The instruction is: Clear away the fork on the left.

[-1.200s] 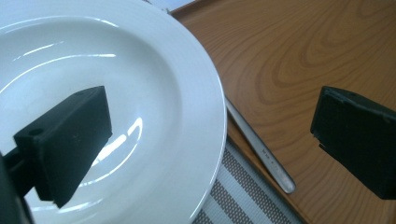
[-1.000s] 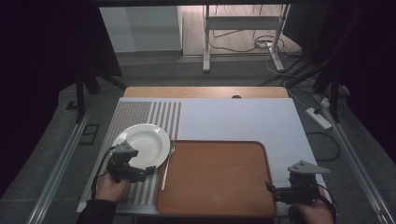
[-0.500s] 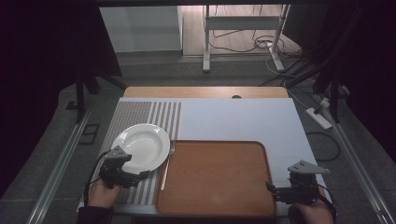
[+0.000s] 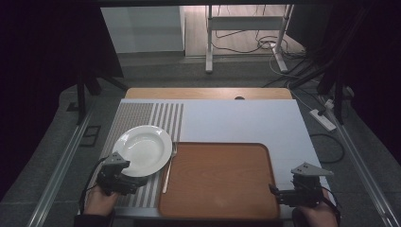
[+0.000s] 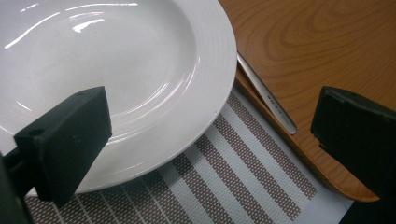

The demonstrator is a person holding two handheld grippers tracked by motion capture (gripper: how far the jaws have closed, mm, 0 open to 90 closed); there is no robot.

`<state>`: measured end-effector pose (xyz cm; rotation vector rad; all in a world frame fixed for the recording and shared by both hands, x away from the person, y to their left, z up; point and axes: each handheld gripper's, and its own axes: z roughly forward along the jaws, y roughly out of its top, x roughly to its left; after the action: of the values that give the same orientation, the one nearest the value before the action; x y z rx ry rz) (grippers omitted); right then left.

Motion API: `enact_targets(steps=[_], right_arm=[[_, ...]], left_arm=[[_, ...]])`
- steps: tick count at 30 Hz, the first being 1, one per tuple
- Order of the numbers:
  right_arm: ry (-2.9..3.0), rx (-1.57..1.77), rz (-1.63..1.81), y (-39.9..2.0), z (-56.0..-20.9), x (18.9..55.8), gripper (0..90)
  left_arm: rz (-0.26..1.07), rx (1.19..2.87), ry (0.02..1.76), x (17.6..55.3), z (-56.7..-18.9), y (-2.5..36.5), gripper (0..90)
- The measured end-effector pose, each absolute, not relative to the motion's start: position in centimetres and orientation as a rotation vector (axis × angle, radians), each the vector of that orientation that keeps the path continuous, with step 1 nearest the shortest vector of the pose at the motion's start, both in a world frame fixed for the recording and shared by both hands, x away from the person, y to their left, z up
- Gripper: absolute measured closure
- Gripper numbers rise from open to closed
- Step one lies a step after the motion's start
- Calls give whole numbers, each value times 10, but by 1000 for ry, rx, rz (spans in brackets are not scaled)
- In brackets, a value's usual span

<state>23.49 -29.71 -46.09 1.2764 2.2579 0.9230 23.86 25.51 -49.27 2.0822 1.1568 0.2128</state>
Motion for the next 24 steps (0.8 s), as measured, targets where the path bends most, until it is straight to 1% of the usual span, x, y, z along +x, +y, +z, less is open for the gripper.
enact_targets(steps=[24], right_arm=[[2275,1277,915,-297,-461,235,0]], left_arm=[[313,2025,1185,212,-486,274,0]])
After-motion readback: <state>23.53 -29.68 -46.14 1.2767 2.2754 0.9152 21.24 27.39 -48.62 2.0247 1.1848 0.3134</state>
